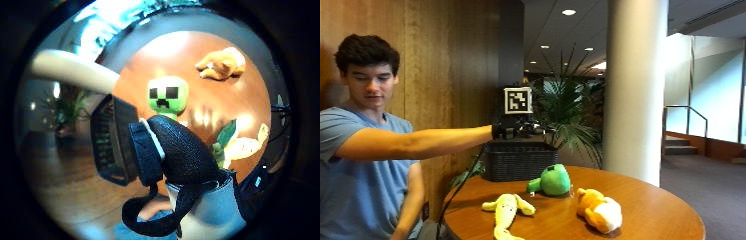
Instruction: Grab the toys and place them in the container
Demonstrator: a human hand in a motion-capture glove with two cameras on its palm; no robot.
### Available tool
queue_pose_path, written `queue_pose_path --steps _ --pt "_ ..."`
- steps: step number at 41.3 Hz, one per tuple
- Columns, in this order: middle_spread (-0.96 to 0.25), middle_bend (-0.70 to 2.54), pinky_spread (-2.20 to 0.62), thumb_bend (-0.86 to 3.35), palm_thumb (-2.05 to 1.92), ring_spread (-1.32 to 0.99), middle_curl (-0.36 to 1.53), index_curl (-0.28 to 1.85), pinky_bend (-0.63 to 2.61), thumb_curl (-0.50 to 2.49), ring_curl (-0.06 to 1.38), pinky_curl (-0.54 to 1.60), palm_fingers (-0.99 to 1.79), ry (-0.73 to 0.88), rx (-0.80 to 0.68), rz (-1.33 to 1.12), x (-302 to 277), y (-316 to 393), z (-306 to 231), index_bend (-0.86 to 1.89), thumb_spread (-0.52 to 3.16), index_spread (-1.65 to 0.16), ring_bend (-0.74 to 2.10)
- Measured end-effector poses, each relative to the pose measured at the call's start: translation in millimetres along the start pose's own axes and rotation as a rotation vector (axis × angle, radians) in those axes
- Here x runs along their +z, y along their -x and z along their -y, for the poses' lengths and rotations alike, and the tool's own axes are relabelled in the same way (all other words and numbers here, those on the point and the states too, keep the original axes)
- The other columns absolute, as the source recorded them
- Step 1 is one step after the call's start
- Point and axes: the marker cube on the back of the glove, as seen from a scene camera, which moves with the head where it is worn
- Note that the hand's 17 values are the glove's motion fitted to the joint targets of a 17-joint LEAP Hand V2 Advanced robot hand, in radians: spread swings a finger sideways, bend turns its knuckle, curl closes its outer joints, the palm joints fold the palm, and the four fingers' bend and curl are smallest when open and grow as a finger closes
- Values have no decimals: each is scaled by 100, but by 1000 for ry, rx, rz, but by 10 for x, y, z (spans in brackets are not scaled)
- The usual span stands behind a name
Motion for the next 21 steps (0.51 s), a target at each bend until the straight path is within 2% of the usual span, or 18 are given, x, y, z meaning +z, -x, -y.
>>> queue_pose_path --steps 6,17,21 --pt "0 23 -2 -6 -9 -8 10 6 58 1 1 17 -5 0 146 -54 12 -35 48 13 73 -19 14" --pt "0 25 -2 -6 -9 -10 18 12 65 4 5 23 -10 3 206 2 -8 -32 66 14 105 -25 16" --pt "0 24 -2 -6 -9 -11 20 14 65 5 6 25 -10 7 168 11 -12 -56 38 14 110 -26 16"
